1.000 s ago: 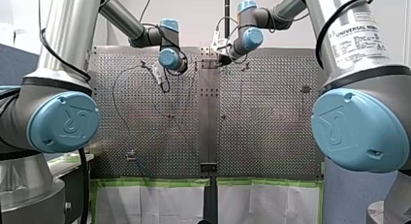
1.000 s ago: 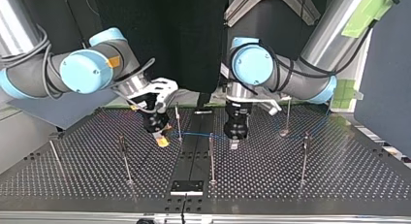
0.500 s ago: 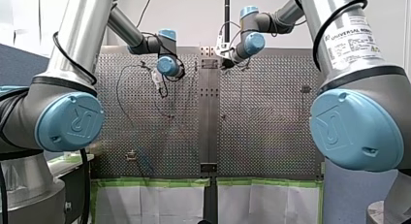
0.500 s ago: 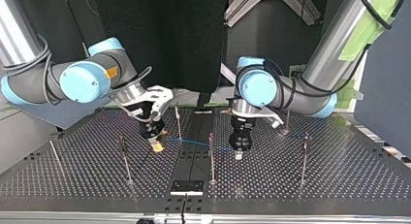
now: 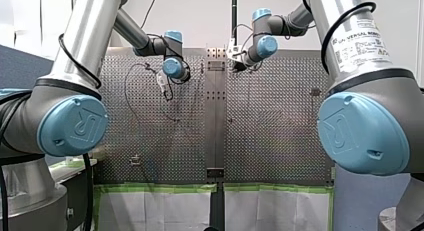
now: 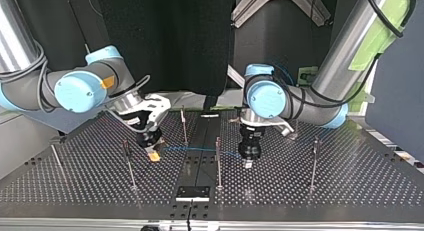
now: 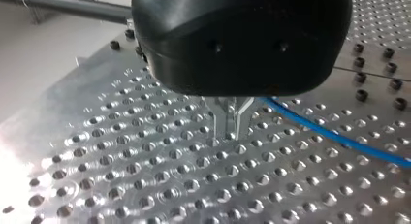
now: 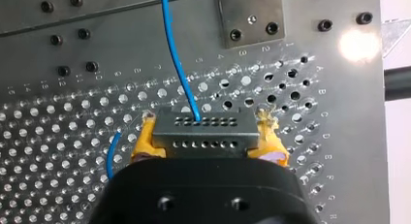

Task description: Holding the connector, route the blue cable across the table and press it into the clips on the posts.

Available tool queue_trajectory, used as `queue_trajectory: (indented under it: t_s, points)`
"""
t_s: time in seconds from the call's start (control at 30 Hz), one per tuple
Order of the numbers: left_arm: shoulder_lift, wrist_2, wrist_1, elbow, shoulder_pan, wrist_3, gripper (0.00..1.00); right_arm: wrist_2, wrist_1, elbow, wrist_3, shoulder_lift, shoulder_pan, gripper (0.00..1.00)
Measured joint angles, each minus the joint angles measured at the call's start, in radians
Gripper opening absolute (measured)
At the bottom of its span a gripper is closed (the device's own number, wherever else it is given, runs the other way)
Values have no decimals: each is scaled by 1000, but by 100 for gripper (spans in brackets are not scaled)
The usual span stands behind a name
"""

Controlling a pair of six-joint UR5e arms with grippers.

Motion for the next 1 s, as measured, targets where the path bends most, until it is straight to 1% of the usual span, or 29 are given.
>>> queue_trajectory:
  t_s: [0.07,0.1,0.13,0.17,0.2,0.23,0.33,0.47,0.57,0.7,0.83,1.0]
  points:
    - [2,-10,-17,0,-2,-9,49,-2,0,0,-1,1,-1,0]
    - [4,-13,-22,0,-4,-11,49,-3,0,0,-1,1,-2,0]
    - [6,-15,-26,0,-6,-12,71,-3,0,0,-1,1,-2,0]
    - [10,-18,-31,0,-8,-11,85,-3,1,0,-2,1,-2,0]
    - [14,-19,-36,0,-10,-10,85,-4,1,0,-2,1,-2,0]
    - [17,-20,-42,0,-11,-8,100,-4,1,0,-2,1,-2,0]
    - [28,-23,-67,0,-14,10,100,-4,1,0,-3,2,-2,0]
    - [37,-43,-109,0,-21,30,100,-5,1,0,-4,2,-2,0]
    - [45,-55,-140,-2,-30,34,100,-5,2,0,-4,3,-1,0]
    - [71,-58,-177,-15,-46,31,100,-5,3,0,-4,3,1,0]
    - [106,-51,-196,-44,-60,22,100,-5,4,0,-4,3,1,0]
    - [153,-17,-204,-88,-74,10,100,-5,4,0,-4,3,2,0]
